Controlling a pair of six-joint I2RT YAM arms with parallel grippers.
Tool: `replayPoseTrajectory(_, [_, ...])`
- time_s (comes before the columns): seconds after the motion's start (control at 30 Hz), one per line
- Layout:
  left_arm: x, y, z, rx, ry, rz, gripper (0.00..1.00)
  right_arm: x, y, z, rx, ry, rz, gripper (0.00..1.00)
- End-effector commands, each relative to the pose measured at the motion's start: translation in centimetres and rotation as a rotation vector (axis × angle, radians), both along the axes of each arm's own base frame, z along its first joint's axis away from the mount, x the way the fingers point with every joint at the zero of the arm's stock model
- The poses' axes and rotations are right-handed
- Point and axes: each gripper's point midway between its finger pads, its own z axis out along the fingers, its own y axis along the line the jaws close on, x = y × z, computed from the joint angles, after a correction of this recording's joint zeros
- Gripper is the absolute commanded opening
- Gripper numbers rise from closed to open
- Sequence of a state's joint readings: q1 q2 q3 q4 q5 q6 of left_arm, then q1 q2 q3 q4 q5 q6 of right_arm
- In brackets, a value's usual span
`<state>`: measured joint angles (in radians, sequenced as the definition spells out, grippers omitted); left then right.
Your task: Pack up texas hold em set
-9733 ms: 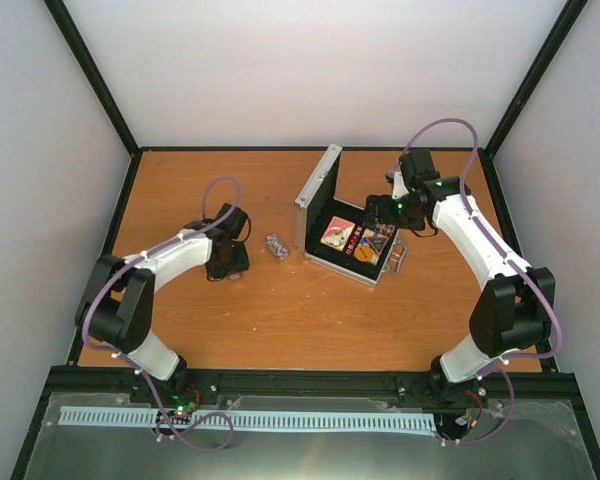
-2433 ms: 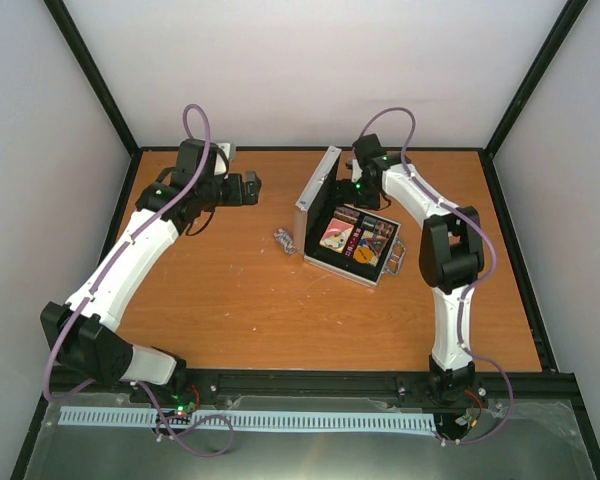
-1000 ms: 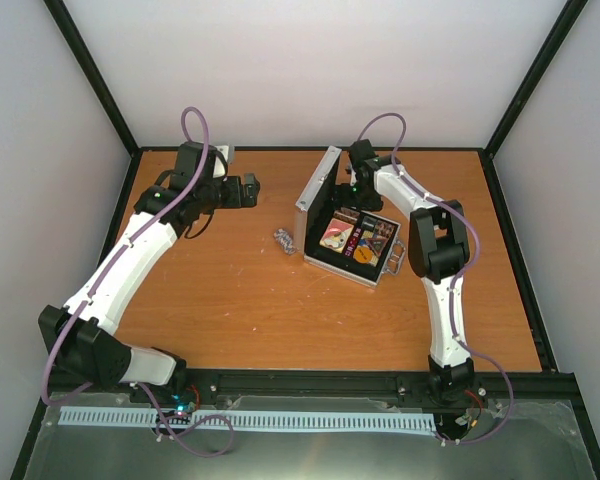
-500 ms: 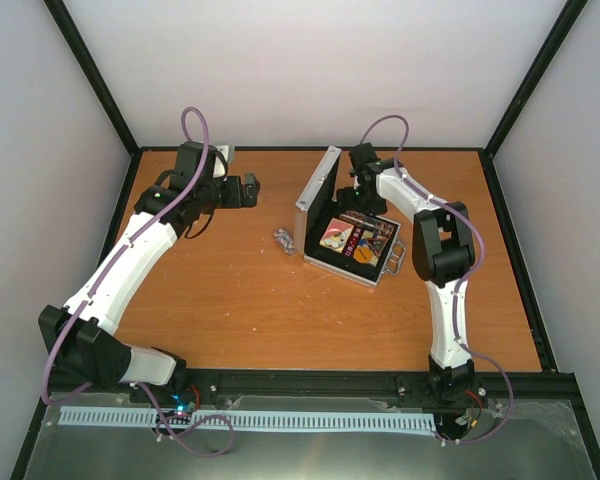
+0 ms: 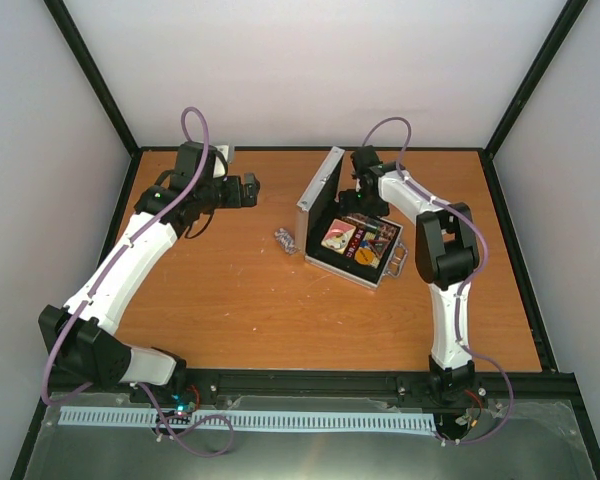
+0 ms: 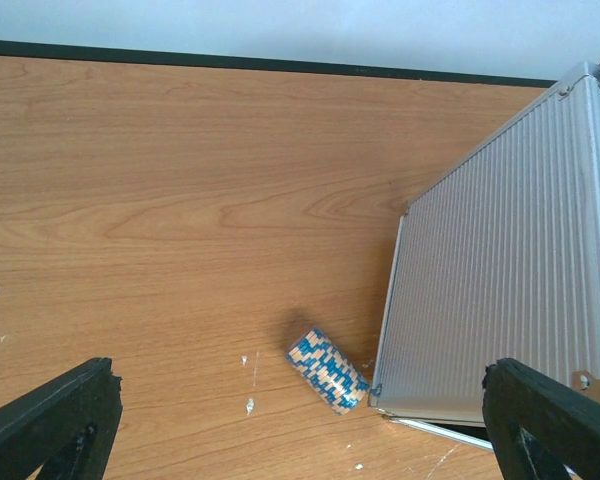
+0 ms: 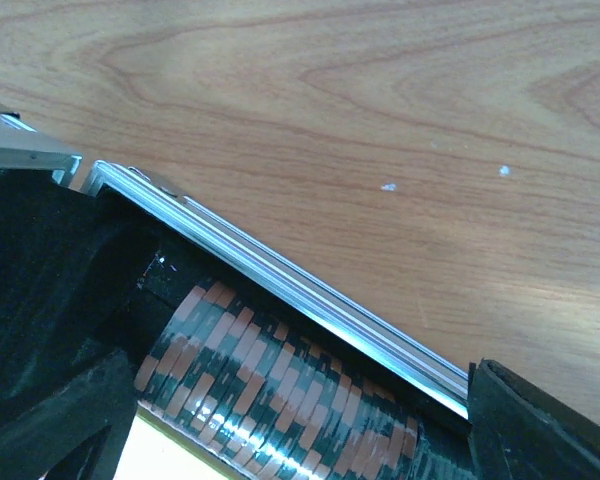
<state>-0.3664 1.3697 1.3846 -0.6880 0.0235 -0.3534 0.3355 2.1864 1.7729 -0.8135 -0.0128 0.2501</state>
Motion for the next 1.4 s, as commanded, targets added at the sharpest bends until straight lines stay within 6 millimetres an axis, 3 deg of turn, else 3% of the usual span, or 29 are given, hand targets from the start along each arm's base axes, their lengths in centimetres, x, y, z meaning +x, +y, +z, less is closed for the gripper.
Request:
replayPoseTrajectory(0.0, [-0.1,0.8,1.2,-0.010,-0.040,0.029,1.00,-2.4,-3.1,-0.9,-0.101,0.078,-0.027,0.89])
replayPoseTrajectory(0.23, [-0.1,0.8,1.6,-0.010,-0.046,0.032,1.00,-1.4,-1.9,0.5,-0.042,0.039,-0.004,0.90])
replayPoseTrajectory(0.43, [-0.3,1.0,1.8,-0.019,-0.037,0.046,1.00,0.4,0.1,4.6,0.049,-0.053,0.053,0.93])
replayPoseTrajectory(0.63, [-0.5,0.6,0.7,-0.078,0.024,0.075,1.00,0.6,0.3,9.1,0.125,-0.146,0.070,0.94])
replayPoseTrajectory(0.77, [-0.7,0.1,-2.1,-0.087,0.107,0.070,1.00,-0.2,-0.6,10.7,0.155,-0.174,0.057,0.94])
replayPoseTrajectory(0.93, [0.5,-0.9,-5.7,-0.010,0.133,-0.023,0.98,-2.2,-2.6,11.5,0.169,-0.186,0.019,0.94])
replayPoseTrajectory(1.0, [1.2,-1.8,-7.1,0.020,0.111,-0.106,0.97,-3.6,-3.0,11.2,0.173,-0.179,0.012,0.94])
replayPoseTrajectory(1.07, [1.7,-3.3,-8.0,0.023,0.071,-0.212,0.97,-4.4,-4.8,11.0,0.175,-0.175,-0.027,0.95])
replayPoseTrajectory(1.2, [1.3,-7.0,-10.2,-0.006,0.016,-0.491,0.97,-6.5,-6.2,9.8,0.181,-0.142,-0.052,0.95])
replayPoseTrajectory(1.37, [0.4,-8.1,-14.0,0.030,-0.044,-0.652,0.90,-7.1,-7.3,10.1,0.167,-0.137,-0.057,0.94])
